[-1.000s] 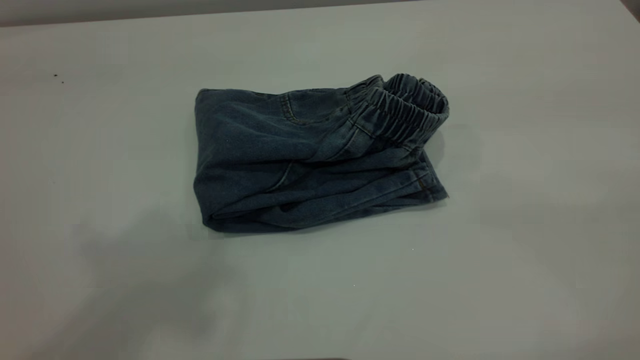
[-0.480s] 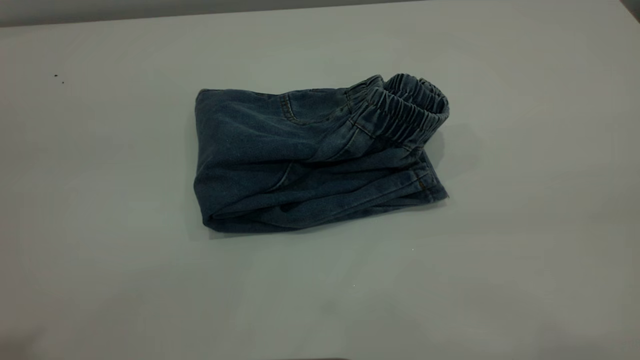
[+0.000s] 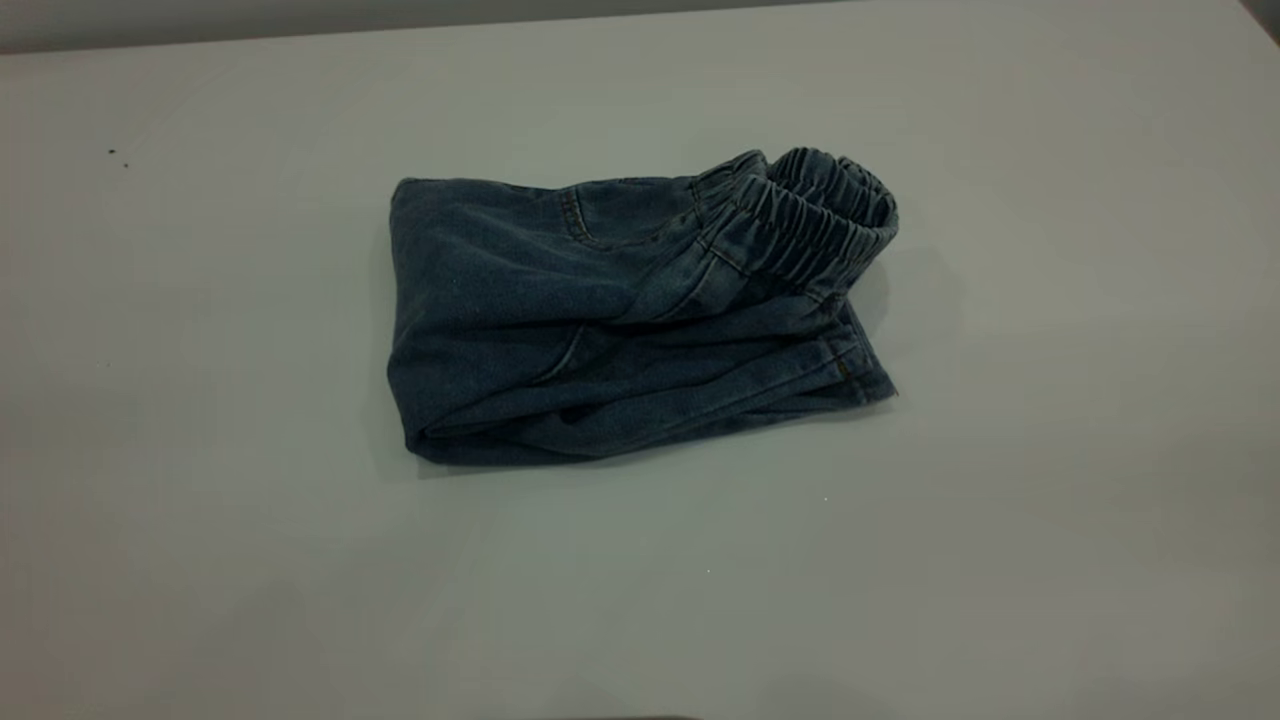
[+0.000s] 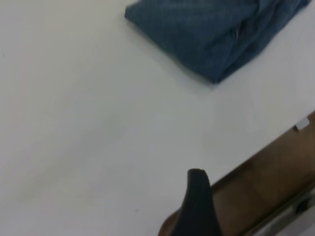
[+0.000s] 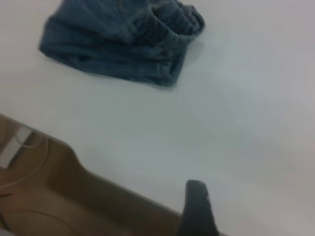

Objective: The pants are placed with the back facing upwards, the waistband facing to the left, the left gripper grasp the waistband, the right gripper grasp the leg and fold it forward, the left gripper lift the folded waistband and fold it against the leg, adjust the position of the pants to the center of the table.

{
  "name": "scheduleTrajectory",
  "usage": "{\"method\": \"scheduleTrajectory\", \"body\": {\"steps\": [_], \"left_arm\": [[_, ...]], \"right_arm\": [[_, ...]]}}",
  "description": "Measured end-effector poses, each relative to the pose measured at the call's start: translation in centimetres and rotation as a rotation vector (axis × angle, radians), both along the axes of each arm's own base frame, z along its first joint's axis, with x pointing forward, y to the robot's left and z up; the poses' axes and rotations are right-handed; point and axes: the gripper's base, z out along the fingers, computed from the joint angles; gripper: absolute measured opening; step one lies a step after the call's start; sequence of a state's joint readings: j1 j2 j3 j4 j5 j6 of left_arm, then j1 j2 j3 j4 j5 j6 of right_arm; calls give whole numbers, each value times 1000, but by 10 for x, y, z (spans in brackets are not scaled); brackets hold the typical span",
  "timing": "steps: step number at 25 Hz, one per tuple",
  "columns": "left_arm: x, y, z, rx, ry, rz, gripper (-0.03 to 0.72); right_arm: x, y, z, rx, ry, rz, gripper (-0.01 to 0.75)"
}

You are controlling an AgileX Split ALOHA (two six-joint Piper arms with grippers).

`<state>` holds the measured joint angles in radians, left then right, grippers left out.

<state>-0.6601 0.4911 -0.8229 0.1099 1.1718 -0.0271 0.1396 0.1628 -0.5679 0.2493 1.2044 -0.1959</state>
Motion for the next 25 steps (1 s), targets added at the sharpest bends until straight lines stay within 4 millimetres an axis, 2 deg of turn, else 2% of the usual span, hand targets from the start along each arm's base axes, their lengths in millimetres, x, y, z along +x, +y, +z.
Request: {"method": "scheduleTrajectory", "body": {"steps": [5,15,25], "left_arm": [[-2,2,-25,36,47,0,531],[-1,0,-80,138,193,-2,531],[-2,-8,-92,82,225,-41,531]], "right_arm": [[8,-1,-19,-24,34,-19,461],[10,-1,-23,-21,31,-24,461],[10,-1,-23,-21,32,-24,460]]}}
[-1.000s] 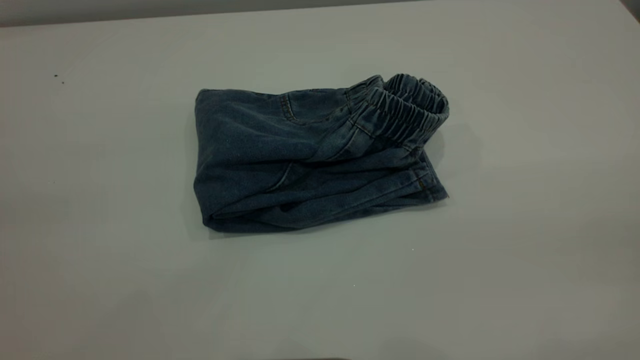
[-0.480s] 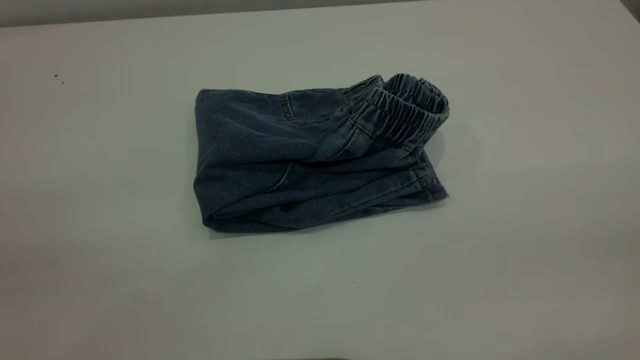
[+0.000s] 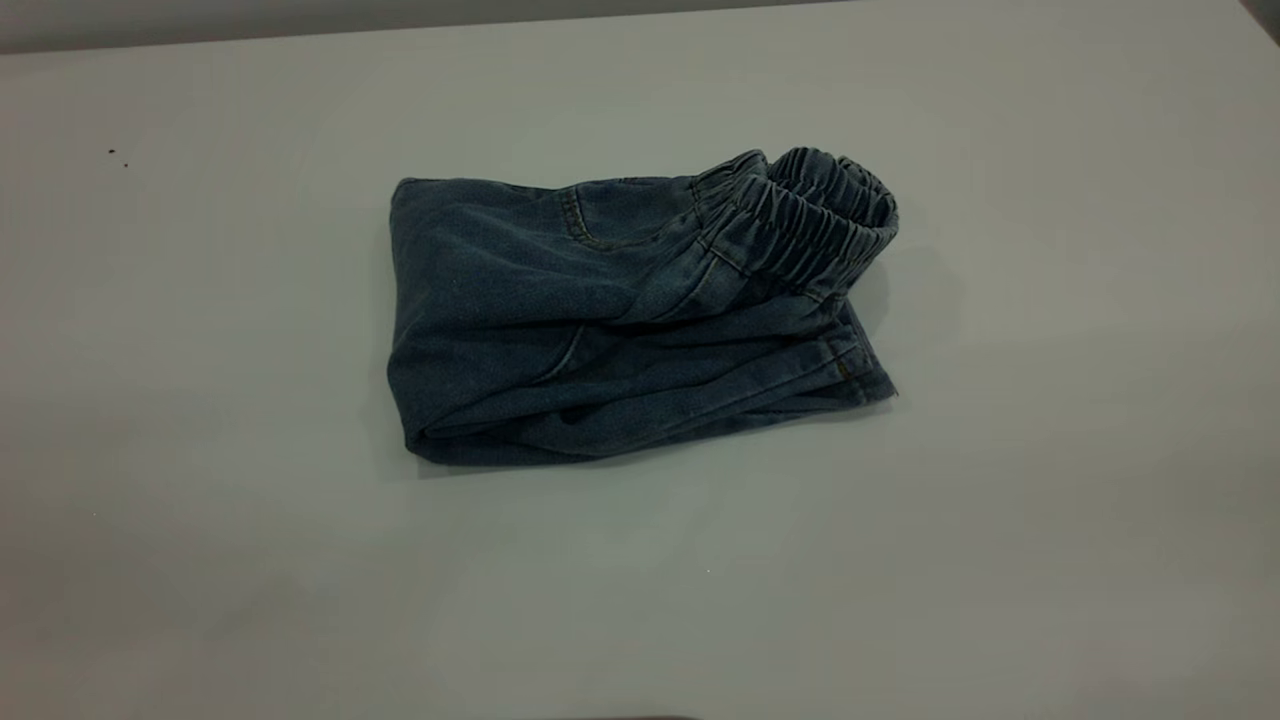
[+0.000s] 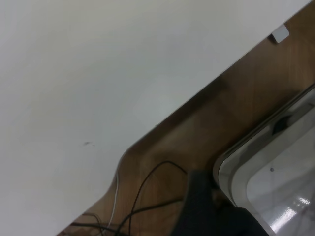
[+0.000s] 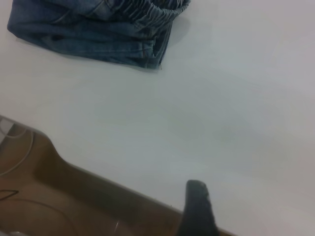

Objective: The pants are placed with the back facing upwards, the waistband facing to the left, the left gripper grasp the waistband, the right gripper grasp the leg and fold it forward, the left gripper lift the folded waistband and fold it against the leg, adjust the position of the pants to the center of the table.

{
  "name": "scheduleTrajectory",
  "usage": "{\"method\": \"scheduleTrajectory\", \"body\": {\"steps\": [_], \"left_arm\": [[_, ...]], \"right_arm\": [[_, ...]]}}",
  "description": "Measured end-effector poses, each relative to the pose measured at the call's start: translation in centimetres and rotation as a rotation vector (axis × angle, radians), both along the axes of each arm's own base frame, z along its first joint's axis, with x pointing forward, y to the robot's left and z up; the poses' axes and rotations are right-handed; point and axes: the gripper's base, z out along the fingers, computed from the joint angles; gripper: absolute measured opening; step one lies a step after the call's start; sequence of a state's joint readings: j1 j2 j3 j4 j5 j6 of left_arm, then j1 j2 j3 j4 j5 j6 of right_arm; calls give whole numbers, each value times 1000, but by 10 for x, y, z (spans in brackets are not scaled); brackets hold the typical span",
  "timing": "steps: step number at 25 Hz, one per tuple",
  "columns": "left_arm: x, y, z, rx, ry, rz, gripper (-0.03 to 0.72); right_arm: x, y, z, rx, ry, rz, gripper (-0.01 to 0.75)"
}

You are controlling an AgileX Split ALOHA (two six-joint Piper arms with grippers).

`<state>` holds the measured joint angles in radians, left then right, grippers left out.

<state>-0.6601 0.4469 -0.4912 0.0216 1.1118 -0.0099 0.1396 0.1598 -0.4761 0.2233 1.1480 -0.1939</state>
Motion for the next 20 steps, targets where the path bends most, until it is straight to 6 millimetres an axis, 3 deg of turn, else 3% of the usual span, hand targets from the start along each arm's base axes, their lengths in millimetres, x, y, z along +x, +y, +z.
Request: {"method": "scheduleTrajectory", "body": {"steps": [16,20], "left_arm": [[-2,1,1,-15,-15,3,531],[-6,11,4,-52,-69,118,531]], "right_arm": [[0,0,0,1,0,0,460],[0,0,0,1,-2,0,460]]}}
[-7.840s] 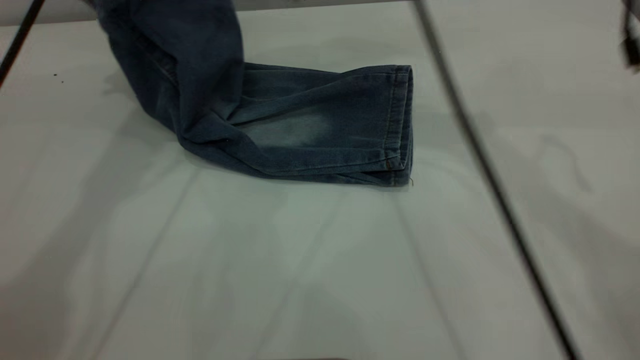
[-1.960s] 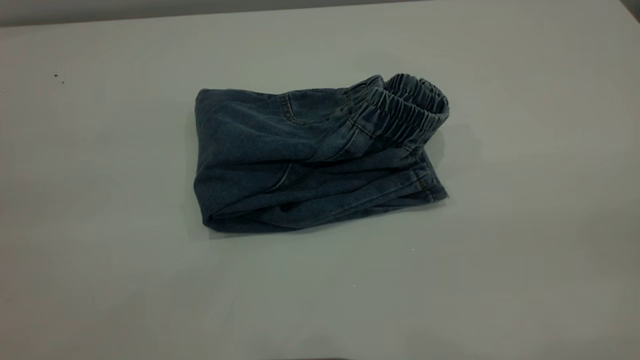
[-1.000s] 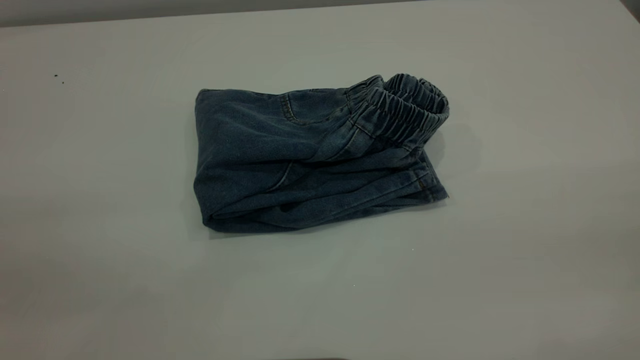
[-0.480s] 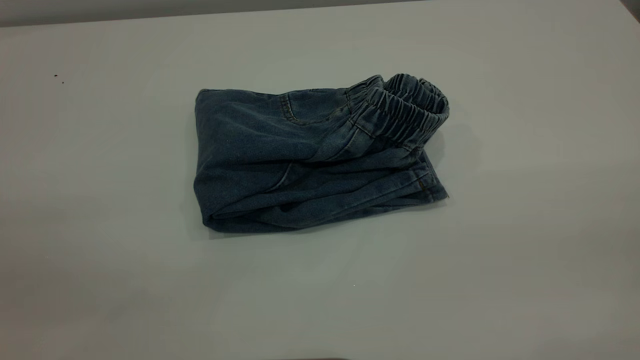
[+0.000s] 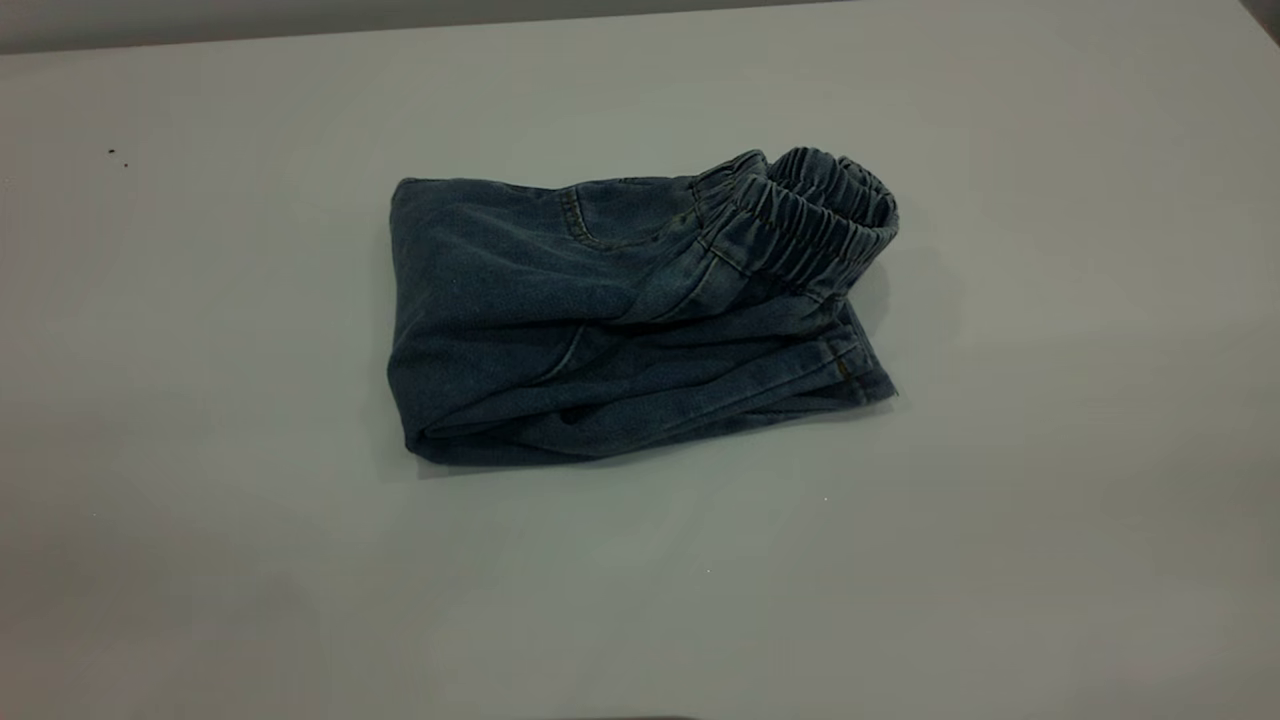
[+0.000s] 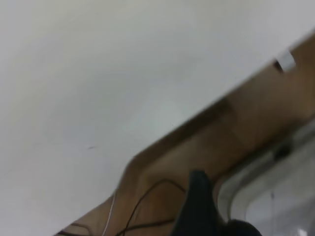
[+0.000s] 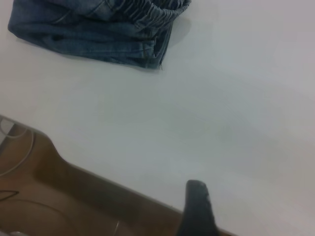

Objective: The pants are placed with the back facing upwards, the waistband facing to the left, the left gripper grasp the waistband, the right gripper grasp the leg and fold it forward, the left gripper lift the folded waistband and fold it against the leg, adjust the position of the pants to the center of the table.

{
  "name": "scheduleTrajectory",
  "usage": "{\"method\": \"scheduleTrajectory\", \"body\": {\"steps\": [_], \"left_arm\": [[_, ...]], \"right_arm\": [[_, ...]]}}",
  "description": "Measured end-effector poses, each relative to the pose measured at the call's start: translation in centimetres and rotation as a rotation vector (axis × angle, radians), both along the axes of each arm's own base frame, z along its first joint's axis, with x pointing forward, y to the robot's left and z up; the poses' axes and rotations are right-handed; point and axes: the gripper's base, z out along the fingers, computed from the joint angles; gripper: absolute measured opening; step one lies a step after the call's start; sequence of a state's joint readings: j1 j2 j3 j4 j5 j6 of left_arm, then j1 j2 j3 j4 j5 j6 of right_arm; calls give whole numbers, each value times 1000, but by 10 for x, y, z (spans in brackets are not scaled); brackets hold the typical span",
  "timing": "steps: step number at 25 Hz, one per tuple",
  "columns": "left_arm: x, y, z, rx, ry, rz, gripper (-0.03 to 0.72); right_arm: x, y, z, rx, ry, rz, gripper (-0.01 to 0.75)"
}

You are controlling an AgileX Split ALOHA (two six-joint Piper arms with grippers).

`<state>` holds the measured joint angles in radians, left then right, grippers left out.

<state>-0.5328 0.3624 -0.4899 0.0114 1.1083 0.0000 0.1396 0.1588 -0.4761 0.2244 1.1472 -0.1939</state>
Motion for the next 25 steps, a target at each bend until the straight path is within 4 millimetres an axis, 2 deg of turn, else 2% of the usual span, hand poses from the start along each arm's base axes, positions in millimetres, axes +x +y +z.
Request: {"method": "scheduleTrajectory", "body": {"steps": [6,10,17,25], "left_arm": [[-18,19,6,-60,-150,305,531],[-35,23,7,-85,-257,426,531],[-49,24,6,-100,-350,504,531],[-50,24,6,-100,-352,510,531]], "right_arm": [[-6,-1,1,7,-43,0,460],[-11,-2,1,13,-80,-2,460],[-13,-2,1,14,-97,-85,460],[-18,-1,1,23,-136,-106,460]]}}
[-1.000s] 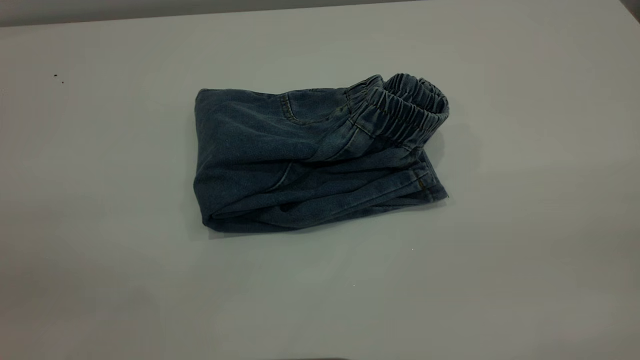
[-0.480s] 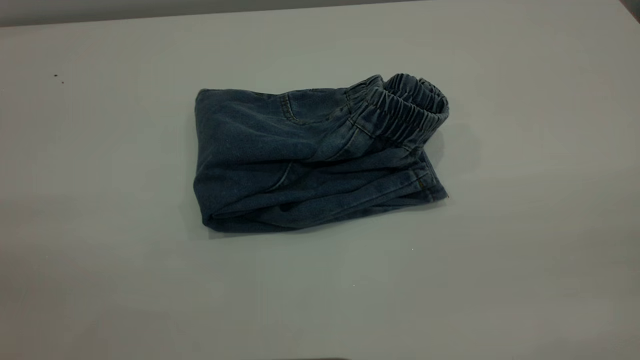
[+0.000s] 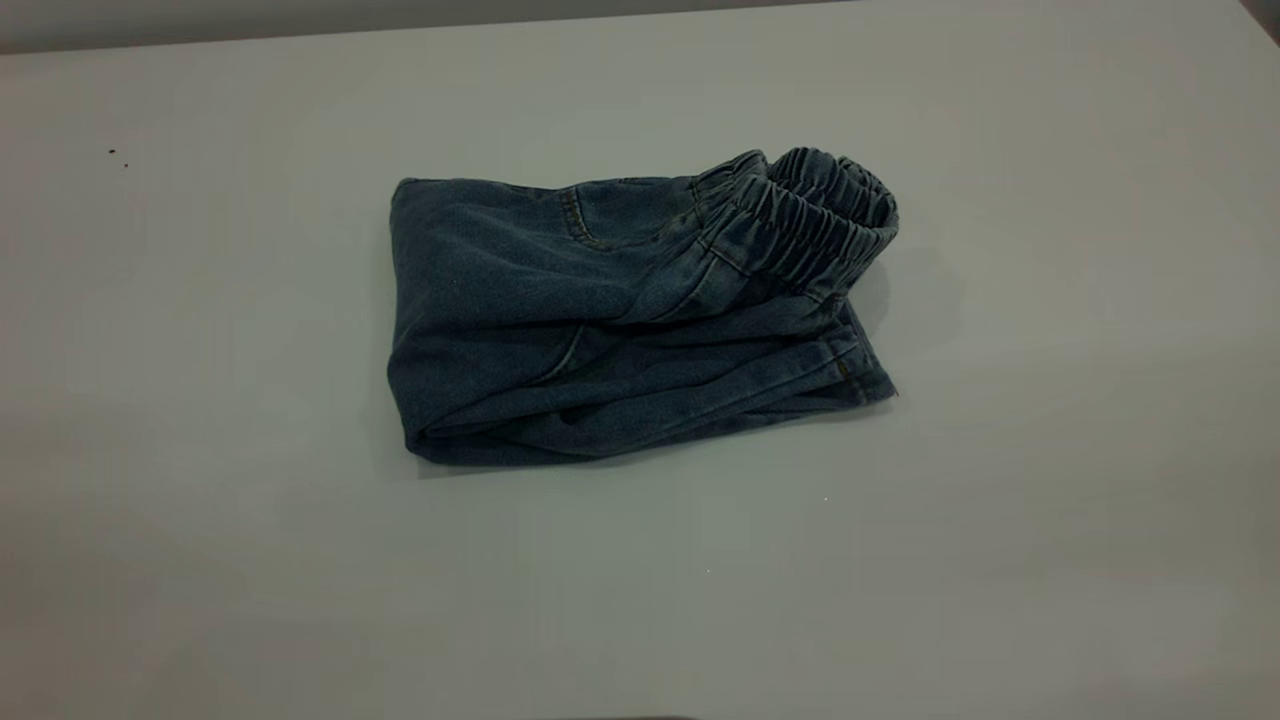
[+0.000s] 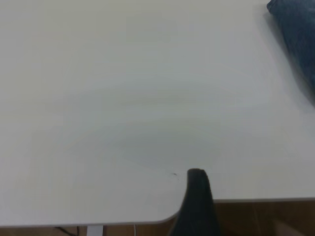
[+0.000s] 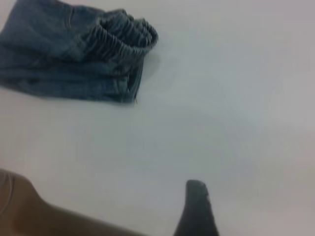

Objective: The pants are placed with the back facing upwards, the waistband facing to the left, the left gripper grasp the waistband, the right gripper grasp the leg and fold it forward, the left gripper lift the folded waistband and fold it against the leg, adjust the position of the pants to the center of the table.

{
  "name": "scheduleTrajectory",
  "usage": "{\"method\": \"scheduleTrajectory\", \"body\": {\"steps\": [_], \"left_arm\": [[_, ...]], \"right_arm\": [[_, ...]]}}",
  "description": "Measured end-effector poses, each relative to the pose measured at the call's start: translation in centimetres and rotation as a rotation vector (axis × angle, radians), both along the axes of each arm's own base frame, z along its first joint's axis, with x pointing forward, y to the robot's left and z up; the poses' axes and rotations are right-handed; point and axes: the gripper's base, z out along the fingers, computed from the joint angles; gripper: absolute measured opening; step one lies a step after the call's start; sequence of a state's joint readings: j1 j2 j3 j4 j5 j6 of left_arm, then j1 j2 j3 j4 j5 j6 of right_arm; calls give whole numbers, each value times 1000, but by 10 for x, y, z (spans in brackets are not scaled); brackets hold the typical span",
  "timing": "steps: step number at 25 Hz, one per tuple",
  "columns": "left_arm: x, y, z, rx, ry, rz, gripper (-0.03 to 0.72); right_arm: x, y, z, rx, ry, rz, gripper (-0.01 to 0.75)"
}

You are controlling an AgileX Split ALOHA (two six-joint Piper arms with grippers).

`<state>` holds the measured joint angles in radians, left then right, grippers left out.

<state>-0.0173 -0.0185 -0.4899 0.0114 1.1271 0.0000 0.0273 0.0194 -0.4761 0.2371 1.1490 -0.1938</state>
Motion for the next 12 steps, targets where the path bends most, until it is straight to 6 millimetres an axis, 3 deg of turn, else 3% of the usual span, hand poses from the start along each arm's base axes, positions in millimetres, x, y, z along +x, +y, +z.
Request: {"method": "scheduleTrajectory", "body": {"steps": [12], "left_arm": [[0,0,0,0,0,0,531]], "right_arm": [[-5,1,0,13,-24,11,460]]}}
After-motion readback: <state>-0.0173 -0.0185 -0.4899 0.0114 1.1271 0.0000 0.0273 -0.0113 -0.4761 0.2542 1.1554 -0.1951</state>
